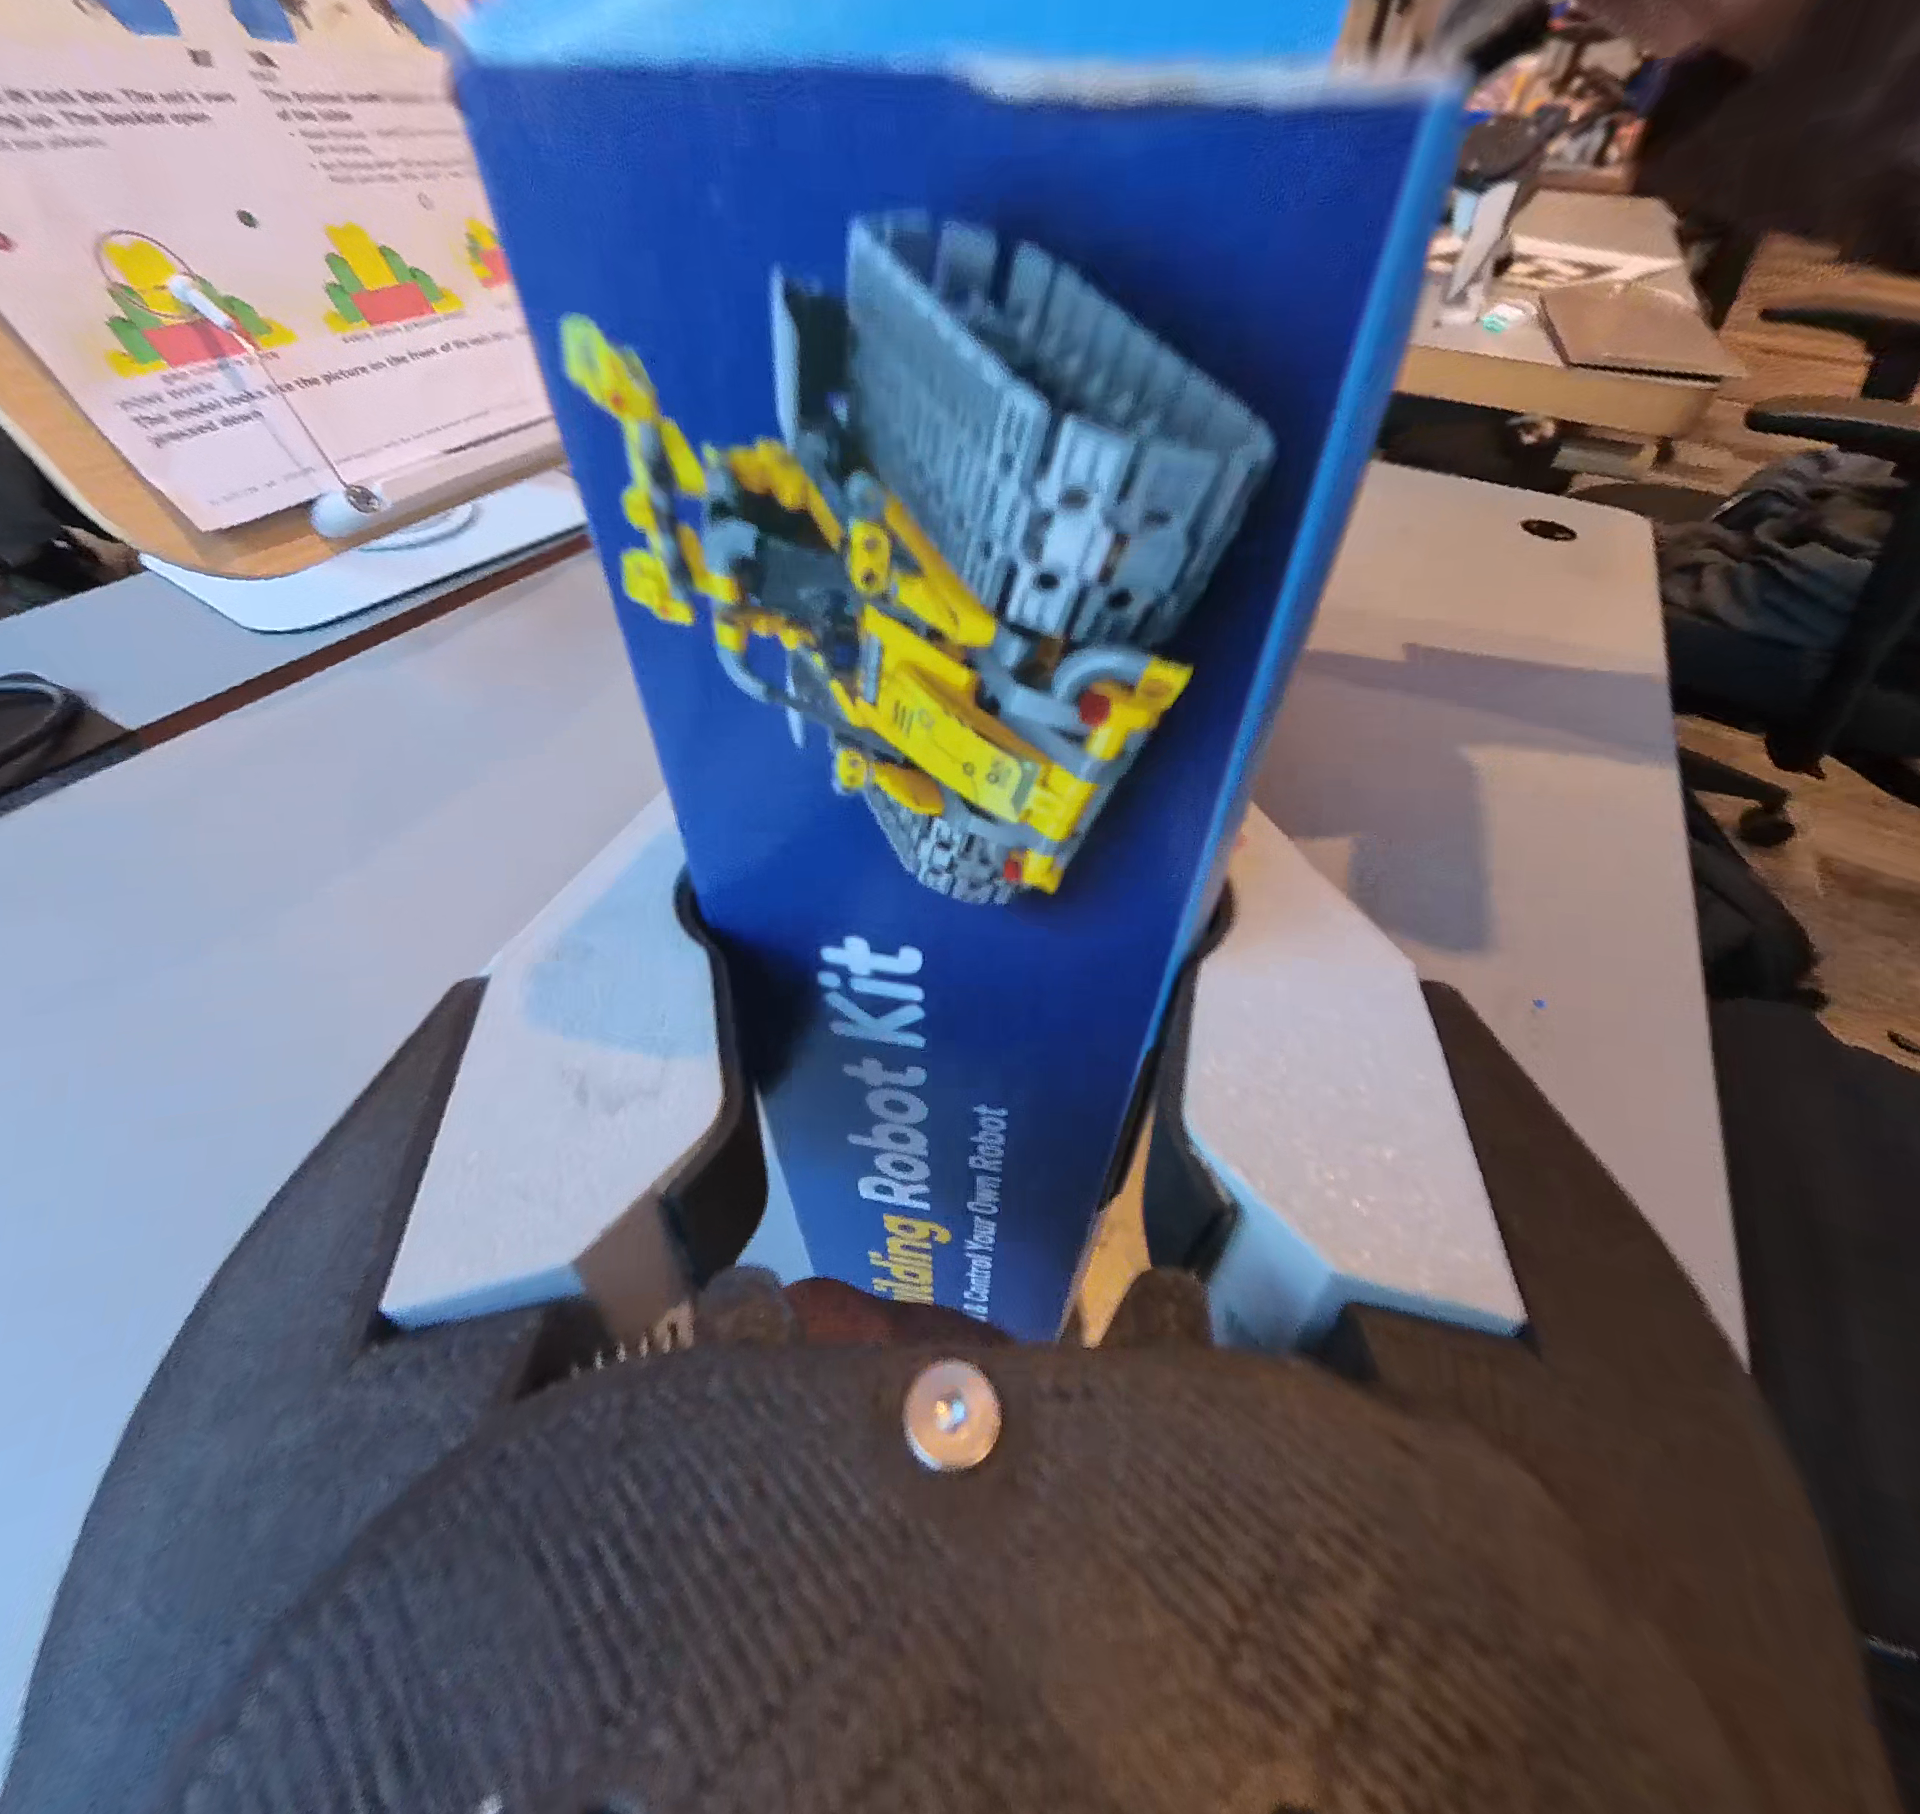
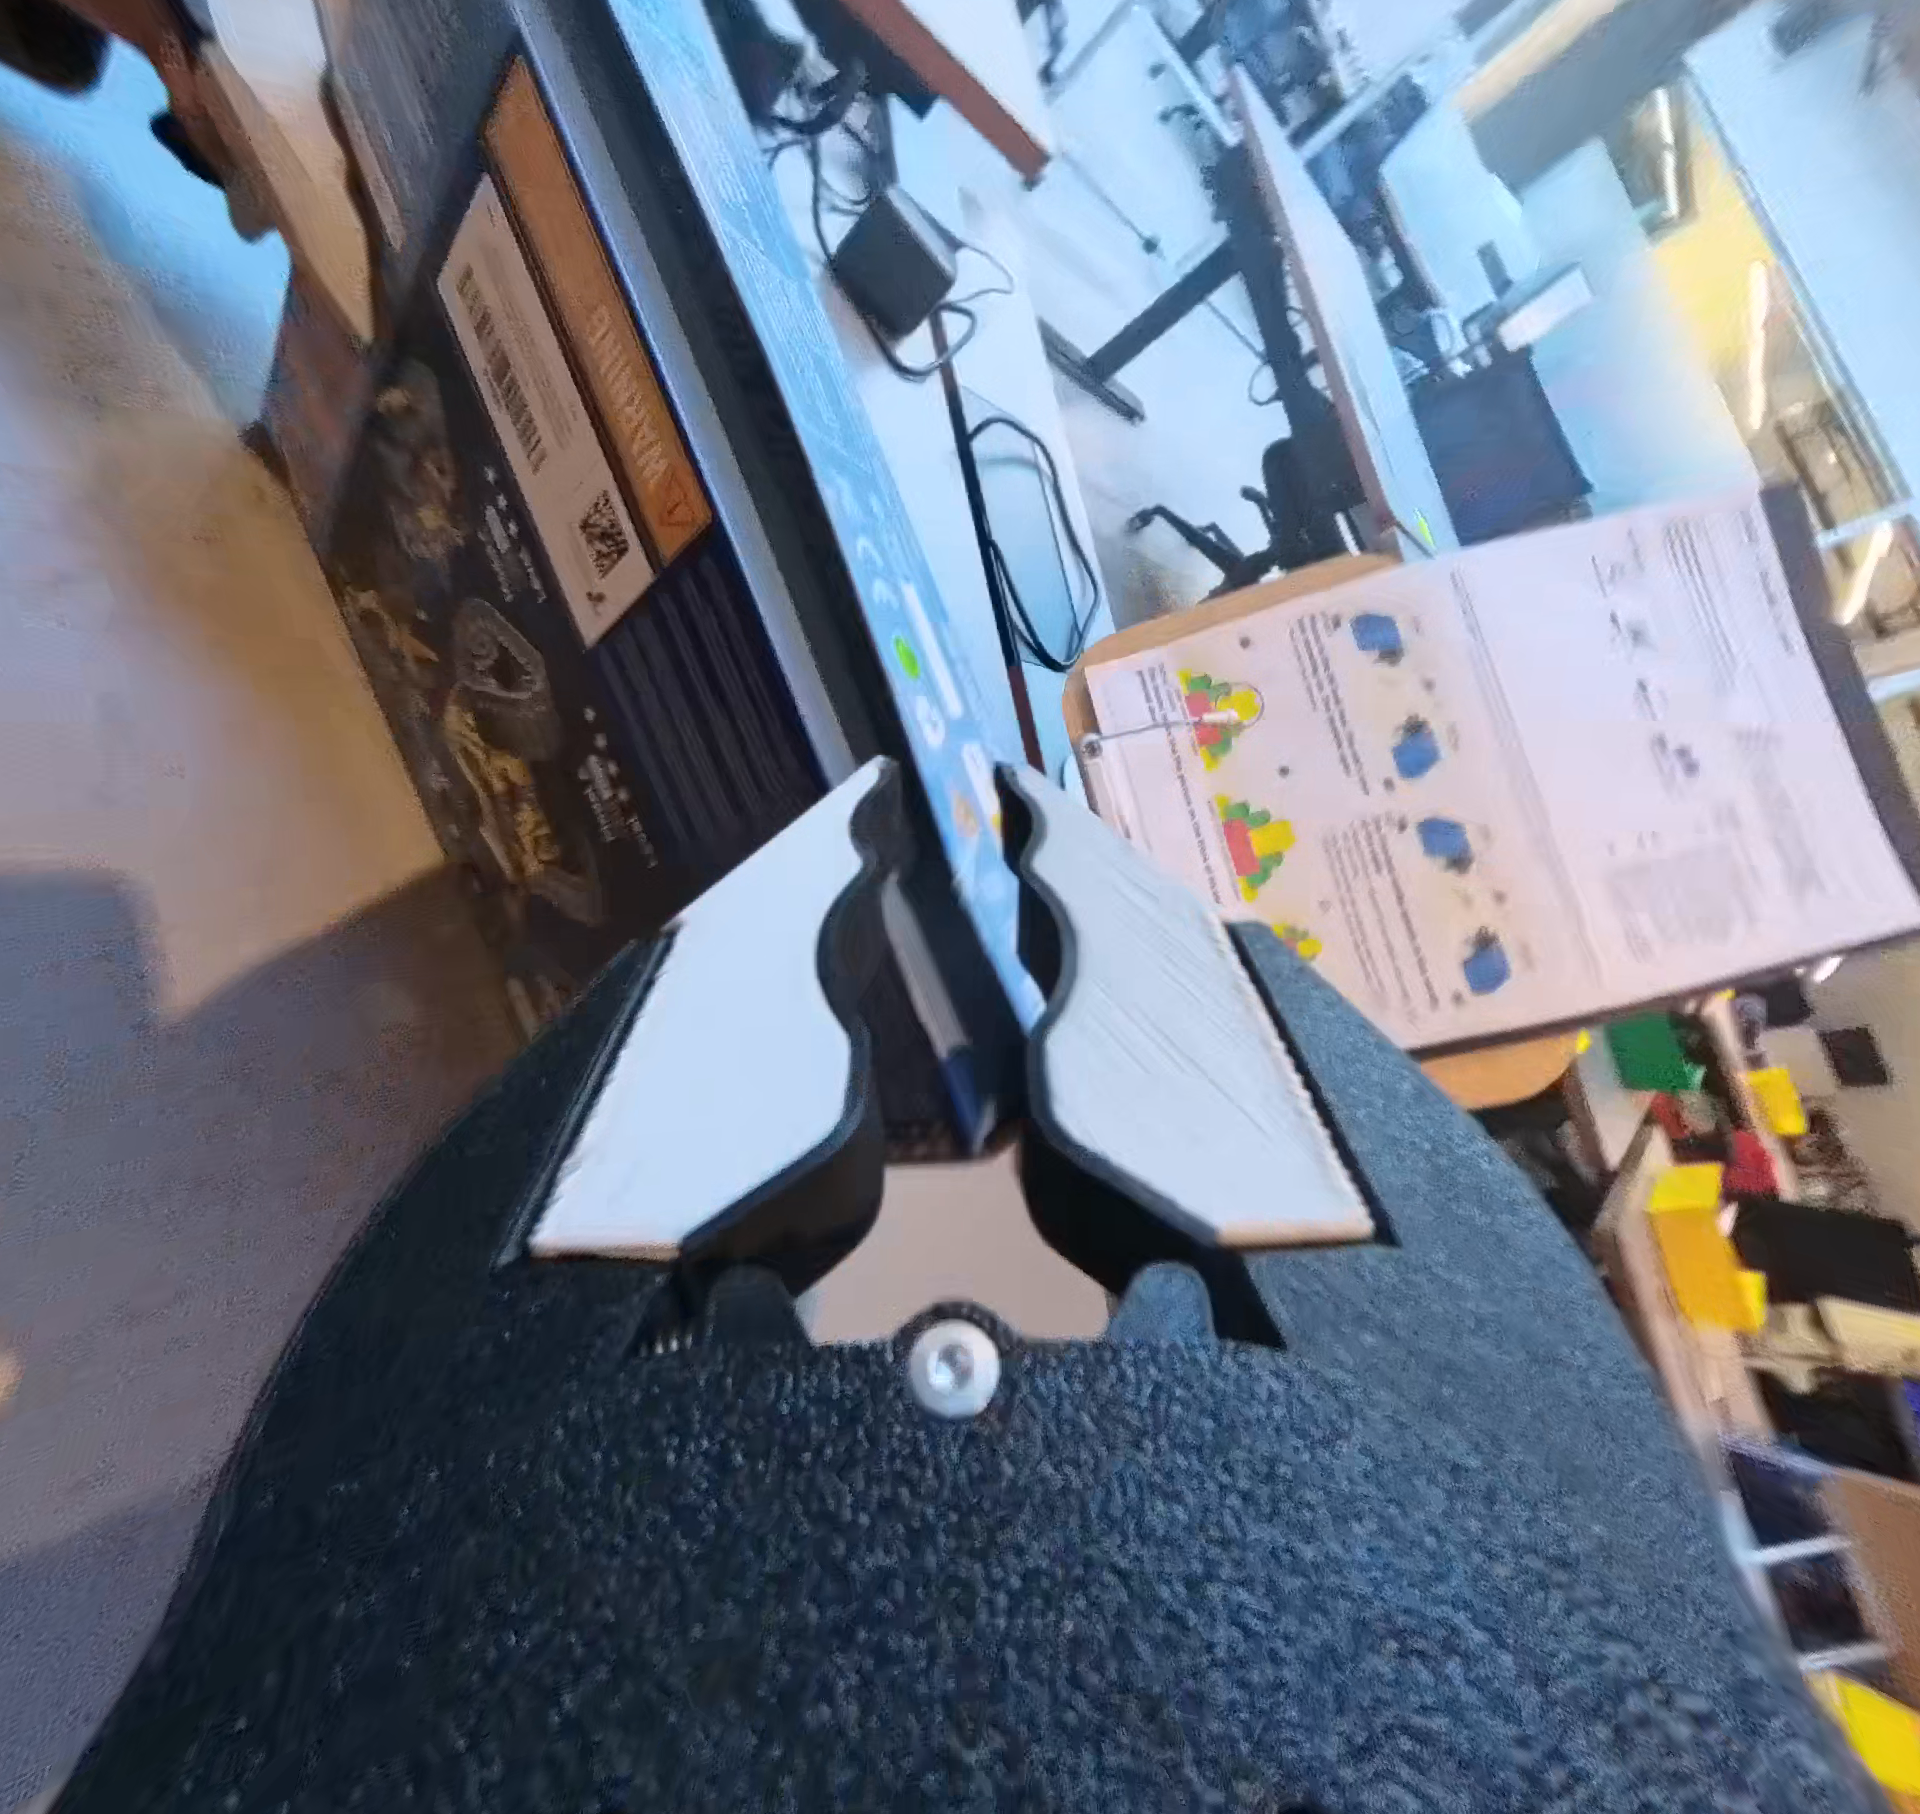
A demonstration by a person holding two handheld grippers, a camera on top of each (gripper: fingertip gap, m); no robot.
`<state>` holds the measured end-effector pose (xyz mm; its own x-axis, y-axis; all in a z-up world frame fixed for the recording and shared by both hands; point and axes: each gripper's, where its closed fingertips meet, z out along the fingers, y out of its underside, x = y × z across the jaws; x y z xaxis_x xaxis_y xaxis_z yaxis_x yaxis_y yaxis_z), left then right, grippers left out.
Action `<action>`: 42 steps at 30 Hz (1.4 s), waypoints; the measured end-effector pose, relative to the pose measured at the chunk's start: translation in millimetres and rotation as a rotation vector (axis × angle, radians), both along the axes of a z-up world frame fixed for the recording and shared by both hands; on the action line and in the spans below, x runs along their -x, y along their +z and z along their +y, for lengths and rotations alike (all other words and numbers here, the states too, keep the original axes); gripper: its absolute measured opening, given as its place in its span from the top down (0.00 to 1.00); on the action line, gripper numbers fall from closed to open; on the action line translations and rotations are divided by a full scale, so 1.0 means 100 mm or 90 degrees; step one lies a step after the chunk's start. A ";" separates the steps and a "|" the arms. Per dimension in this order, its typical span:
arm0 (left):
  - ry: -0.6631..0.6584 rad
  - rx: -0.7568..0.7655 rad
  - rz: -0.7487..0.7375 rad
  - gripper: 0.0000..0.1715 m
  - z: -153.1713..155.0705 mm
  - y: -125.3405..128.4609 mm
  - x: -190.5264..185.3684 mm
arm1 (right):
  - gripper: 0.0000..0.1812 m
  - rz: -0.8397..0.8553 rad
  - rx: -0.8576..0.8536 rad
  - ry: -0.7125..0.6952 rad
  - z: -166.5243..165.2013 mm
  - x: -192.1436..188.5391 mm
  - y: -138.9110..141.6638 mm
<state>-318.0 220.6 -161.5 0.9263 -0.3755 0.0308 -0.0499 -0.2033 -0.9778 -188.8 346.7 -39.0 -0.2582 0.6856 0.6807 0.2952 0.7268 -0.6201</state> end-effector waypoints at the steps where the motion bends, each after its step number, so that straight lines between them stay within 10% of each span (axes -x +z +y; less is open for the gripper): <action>1: -0.010 0.000 -0.001 0.46 0.01 -0.04 -0.02 | 0.90 -0.017 -0.023 0.016 -0.02 0.09 0.02; 11: -0.077 -0.031 0.033 0.50 -0.02 -0.08 -0.04 | 1.00 -0.098 -0.292 0.143 -0.32 0.62 -0.09; 19: -0.086 -0.042 0.057 0.51 -0.03 -0.08 -0.06 | 0.99 -0.483 0.161 0.230 -0.09 0.92 -0.02; 26: -0.085 -0.052 0.061 0.52 -0.05 -0.08 -0.13 | 0.96 -0.588 0.399 0.264 -0.08 0.98 -0.02; 32: -0.033 -0.008 0.046 0.46 -0.08 -0.04 -0.03 | 0.98 -0.374 0.201 0.236 -0.25 0.91 0.11; 37: 0.045 -0.046 -0.027 0.58 -0.37 0.71 0.14 | 1.00 -0.155 0.294 0.280 -0.77 0.41 0.73; 42: 0.119 0.001 0.071 0.66 -0.35 1.27 0.23 | 0.99 -0.150 0.206 0.214 -1.05 0.50 0.18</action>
<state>-341.2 185.8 -34.5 0.9776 -0.1964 -0.0755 -0.1193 -0.2214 -0.9679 -238.4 241.6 -21.0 -0.6211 0.7042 0.3440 0.2372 0.5872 -0.7739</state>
